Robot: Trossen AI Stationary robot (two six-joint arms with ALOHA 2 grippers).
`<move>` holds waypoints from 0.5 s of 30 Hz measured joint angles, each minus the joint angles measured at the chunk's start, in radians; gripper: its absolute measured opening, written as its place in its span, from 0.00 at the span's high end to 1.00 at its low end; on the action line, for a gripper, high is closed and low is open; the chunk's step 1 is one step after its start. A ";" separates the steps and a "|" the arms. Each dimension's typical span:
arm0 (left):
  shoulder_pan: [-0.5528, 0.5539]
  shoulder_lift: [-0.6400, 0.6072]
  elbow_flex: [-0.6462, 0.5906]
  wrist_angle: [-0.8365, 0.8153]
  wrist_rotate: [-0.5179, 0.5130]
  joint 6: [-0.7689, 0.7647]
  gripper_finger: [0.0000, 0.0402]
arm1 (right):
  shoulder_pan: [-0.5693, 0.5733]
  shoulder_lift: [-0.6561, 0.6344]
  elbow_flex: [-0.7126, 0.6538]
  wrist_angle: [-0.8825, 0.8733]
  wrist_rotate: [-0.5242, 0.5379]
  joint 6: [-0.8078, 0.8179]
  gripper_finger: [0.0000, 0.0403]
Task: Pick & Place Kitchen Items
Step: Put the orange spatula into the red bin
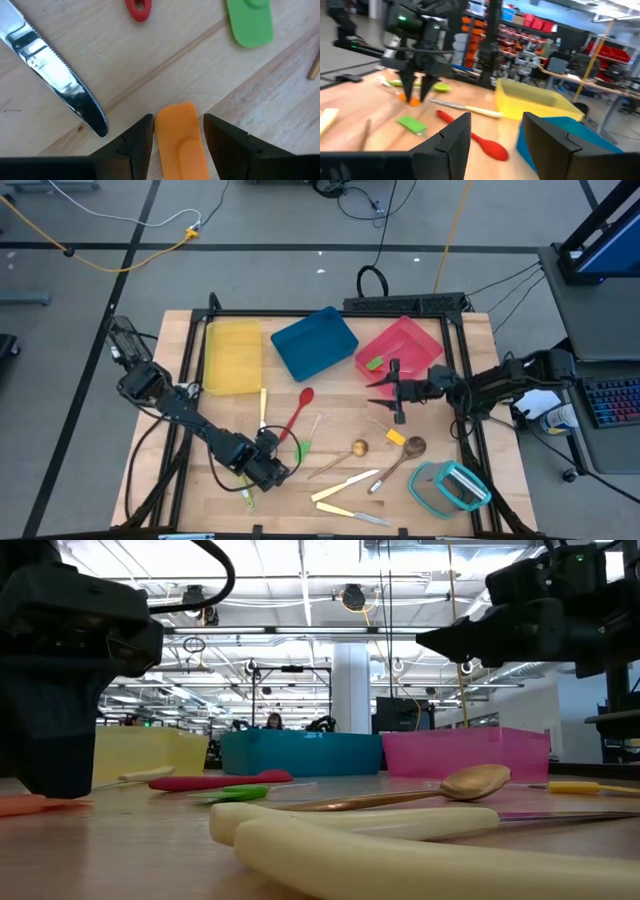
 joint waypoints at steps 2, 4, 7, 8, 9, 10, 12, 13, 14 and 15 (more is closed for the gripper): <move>-0.002 0.000 0.000 0.000 0.001 0.013 0.55 | 0.027 0.000 0.000 -0.001 0.000 0.000 0.58; -0.002 0.000 0.000 -0.006 0.000 0.023 0.55 | 0.051 0.000 0.000 -0.001 0.000 -0.002 0.58; -0.002 0.000 0.000 -0.026 0.000 0.050 0.55 | 0.083 0.000 0.000 -0.011 0.000 -0.003 0.58; -0.002 0.000 0.000 -0.031 0.001 0.063 0.56 | 0.091 0.000 0.000 -0.017 0.000 -0.003 0.58; -0.002 0.000 0.000 -0.033 0.001 0.073 0.57 | 0.099 0.000 0.000 -0.022 0.000 -0.003 0.58; -0.002 0.000 0.000 -0.034 0.001 0.076 0.59 | 0.106 0.000 0.000 -0.026 0.000 -0.003 0.58; -0.002 0.000 0.000 -0.035 -0.006 0.077 0.65 | 0.117 0.000 0.000 -0.035 0.001 -0.003 0.58; -0.003 0.000 0.000 -0.028 -0.015 0.081 0.68 | 0.122 0.000 0.000 -0.040 0.001 -0.003 0.58; -0.004 0.001 -0.001 -0.020 -0.028 0.090 0.72 | 0.126 0.000 0.000 -0.046 0.001 -0.003 0.58; -0.004 0.002 -0.002 -0.010 -0.039 0.101 0.75 | 0.131 0.000 0.000 -0.047 0.001 -0.002 0.58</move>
